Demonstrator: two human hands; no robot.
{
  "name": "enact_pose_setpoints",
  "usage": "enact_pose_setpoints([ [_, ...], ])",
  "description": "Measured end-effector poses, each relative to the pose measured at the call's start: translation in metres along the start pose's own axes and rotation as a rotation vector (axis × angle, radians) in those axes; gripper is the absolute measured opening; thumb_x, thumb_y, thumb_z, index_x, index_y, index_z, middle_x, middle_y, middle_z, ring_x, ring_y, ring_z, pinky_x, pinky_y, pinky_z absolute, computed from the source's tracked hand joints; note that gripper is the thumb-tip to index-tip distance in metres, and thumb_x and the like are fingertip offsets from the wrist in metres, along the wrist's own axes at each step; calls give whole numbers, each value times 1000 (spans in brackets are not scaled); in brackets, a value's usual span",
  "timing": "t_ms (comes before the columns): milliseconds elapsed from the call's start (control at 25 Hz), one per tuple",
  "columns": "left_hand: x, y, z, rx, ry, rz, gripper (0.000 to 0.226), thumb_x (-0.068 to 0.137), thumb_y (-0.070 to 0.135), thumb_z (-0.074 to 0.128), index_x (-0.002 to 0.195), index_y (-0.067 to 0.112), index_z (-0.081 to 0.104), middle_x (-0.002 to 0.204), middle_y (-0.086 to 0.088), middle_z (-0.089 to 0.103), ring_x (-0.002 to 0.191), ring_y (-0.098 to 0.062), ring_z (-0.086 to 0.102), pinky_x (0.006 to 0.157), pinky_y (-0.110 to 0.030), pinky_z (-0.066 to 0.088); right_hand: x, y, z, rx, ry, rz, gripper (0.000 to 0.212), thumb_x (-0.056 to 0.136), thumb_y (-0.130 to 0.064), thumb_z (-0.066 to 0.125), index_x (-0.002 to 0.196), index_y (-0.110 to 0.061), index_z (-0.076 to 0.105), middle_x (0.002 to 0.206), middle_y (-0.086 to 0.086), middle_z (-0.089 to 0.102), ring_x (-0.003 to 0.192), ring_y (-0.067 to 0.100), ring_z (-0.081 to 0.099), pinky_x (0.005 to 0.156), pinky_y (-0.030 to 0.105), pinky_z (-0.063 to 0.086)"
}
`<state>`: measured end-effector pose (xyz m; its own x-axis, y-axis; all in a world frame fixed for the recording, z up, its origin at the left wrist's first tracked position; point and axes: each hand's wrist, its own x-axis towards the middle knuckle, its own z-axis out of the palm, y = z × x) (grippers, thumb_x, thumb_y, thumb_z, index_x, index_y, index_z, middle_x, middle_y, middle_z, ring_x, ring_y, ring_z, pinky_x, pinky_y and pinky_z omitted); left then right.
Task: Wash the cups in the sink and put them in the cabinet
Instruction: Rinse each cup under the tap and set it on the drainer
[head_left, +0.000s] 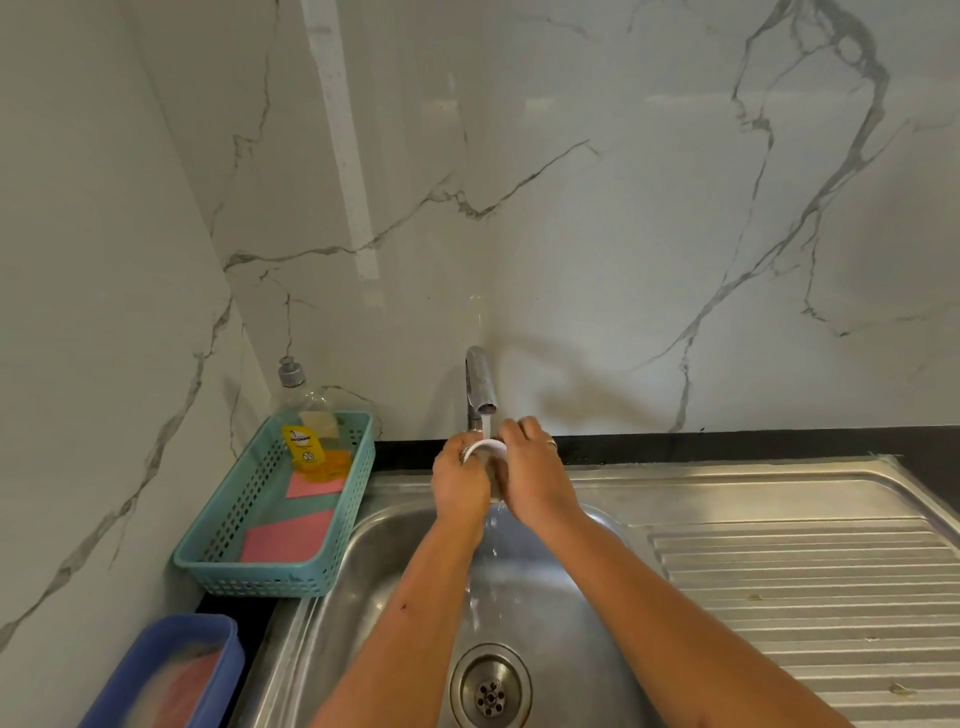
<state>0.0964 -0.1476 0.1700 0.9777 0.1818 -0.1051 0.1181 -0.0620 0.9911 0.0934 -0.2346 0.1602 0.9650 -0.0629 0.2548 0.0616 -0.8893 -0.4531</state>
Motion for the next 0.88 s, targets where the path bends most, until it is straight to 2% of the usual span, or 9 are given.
enact_pose_setpoints([
  [120,2,4,0,96,14,56,36,89,-6,39,105,14,64,96,0,63,83,-12,55,61,-15,41,2,8,1,-27,6,-66,19,96,-24,46,113,-17,45,86,7,56,88,29,55,61,34,40],
  [200,4,6,-2,110,23,86,31,89,-5,46,105,14,64,92,2,61,78,-8,53,59,-11,38,6,11,5,-46,-53,18,23,98,-34,40,111,-16,46,88,7,62,81,28,60,64,38,48],
  [280,5,7,-1,53,22,99,25,88,1,55,105,19,61,94,4,60,79,-5,54,63,-12,41,11,4,6,258,-118,233,30,99,-35,39,107,-10,55,90,7,64,75,23,60,64,35,48],
  [360,4,3,1,-79,-27,88,29,83,4,61,101,26,58,104,1,62,89,-12,60,72,-24,52,15,-7,3,650,-218,506,29,97,-27,41,96,-6,61,76,6,60,55,16,49,48,25,38],
  [440,3,-2,1,-150,-57,75,29,80,8,66,101,28,59,109,-5,63,96,-21,63,78,-37,56,12,-11,-5,832,-353,722,25,93,-22,39,80,-8,56,60,3,50,42,11,34,39,19,25],
  [520,2,-6,-1,-228,-89,74,22,81,18,73,99,24,63,104,-6,66,94,-23,66,81,-39,57,11,-5,-10,869,-453,763,26,92,-26,40,75,-11,52,54,0,43,40,8,30,38,18,22],
  [640,4,-6,-4,-329,-120,56,16,86,29,68,91,14,67,89,-6,69,82,-22,68,75,-34,57,9,3,-10,918,-538,777,24,93,-24,41,76,-14,53,45,-3,41,41,9,39,40,17,32],
  [760,7,-4,0,-324,-93,42,21,92,28,60,85,9,65,75,-3,66,67,-14,65,59,-22,53,1,4,-7,1145,-585,779,22,95,-16,46,78,-11,59,59,2,58,55,12,53,53,20,44],
  [880,7,-8,-2,-347,-43,-14,18,94,18,56,80,13,66,76,-5,67,74,-19,65,64,-27,54,7,2,4,1228,-490,802,13,94,-11,49,96,-7,62,86,9,65,73,16,60,56,24,51],
])
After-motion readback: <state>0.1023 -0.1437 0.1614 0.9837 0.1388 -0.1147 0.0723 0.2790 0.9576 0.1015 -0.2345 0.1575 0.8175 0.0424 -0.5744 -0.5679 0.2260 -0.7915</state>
